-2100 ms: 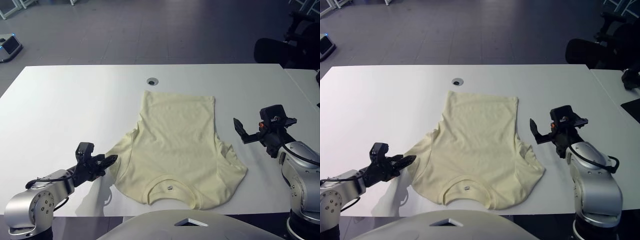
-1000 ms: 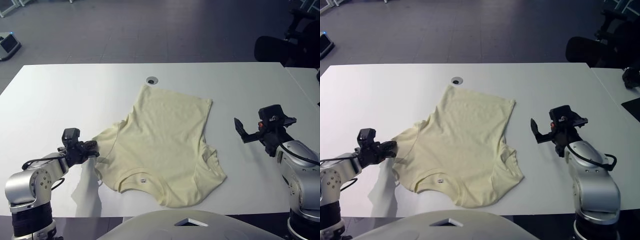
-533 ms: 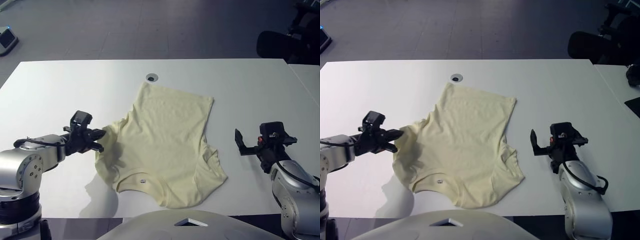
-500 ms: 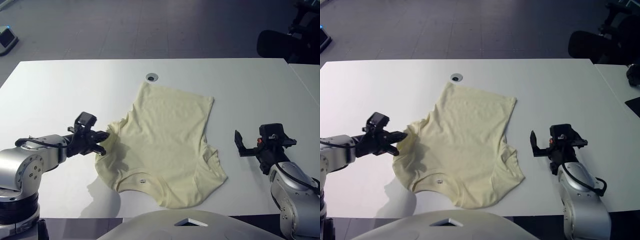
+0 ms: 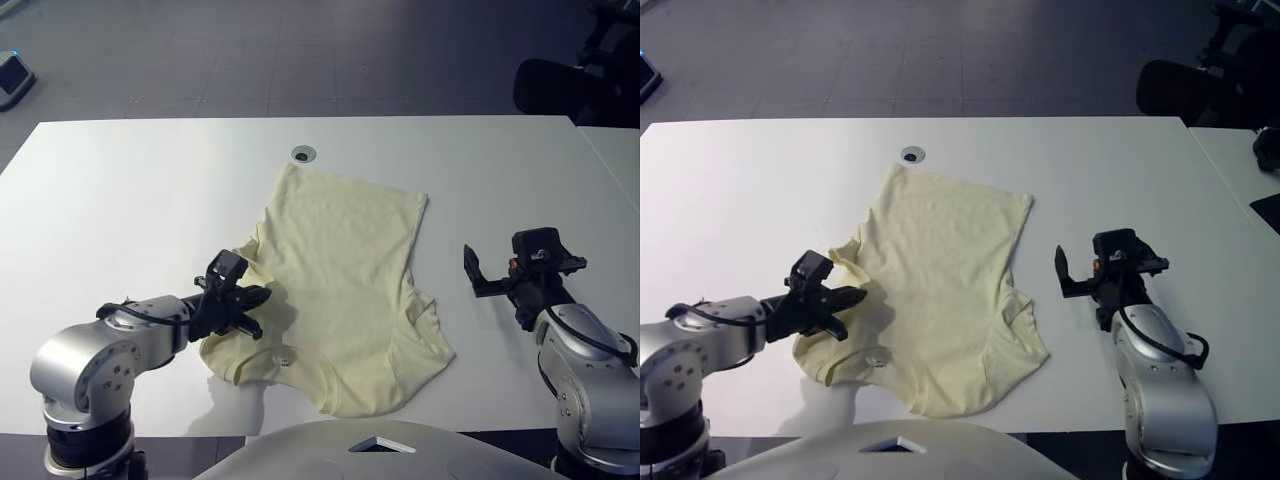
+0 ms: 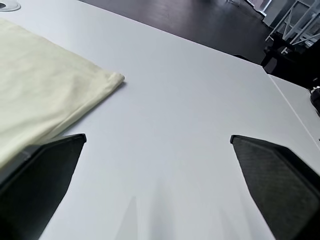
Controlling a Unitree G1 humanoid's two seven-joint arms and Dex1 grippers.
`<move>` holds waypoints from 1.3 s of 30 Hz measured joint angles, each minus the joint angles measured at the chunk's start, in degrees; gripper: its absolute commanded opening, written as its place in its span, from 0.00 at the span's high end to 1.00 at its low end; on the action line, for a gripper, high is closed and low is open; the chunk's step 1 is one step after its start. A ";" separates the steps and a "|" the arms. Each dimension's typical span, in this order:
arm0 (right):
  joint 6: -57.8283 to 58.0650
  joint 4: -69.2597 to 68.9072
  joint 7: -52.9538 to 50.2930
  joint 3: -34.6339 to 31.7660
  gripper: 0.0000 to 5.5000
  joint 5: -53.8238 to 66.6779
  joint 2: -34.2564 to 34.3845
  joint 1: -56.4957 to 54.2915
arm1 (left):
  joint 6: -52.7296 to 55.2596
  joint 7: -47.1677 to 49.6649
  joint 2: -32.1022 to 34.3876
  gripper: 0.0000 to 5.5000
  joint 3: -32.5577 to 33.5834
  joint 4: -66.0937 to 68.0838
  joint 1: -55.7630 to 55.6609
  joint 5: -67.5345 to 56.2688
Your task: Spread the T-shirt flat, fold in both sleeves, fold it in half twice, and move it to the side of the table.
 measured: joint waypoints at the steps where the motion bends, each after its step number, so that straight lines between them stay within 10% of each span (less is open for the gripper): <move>1: 0.21 0.07 0.29 0.32 0.02 0.13 -0.02 -0.37 | -0.01 0.92 -0.74 0.88 -0.67 -0.01 0.14 0.73; 12: 5.51 -2.99 1.76 -2.52 0.02 2.80 2.53 -0.20 | 3.32 3.73 -16.20 0.52 9.34 -0.49 -4.01 -4.73; 28: 27.51 -7.01 7.93 -23.69 0.02 38.80 6.61 16.41 | -4.62 9.83 -11.52 0.03 23.89 0.06 -0.77 7.22; 39: 25.76 -7.38 -2.81 -21.28 0.33 49.07 13.41 20.48 | -5.77 9.08 -11.35 0.02 20.74 0.23 0.46 7.74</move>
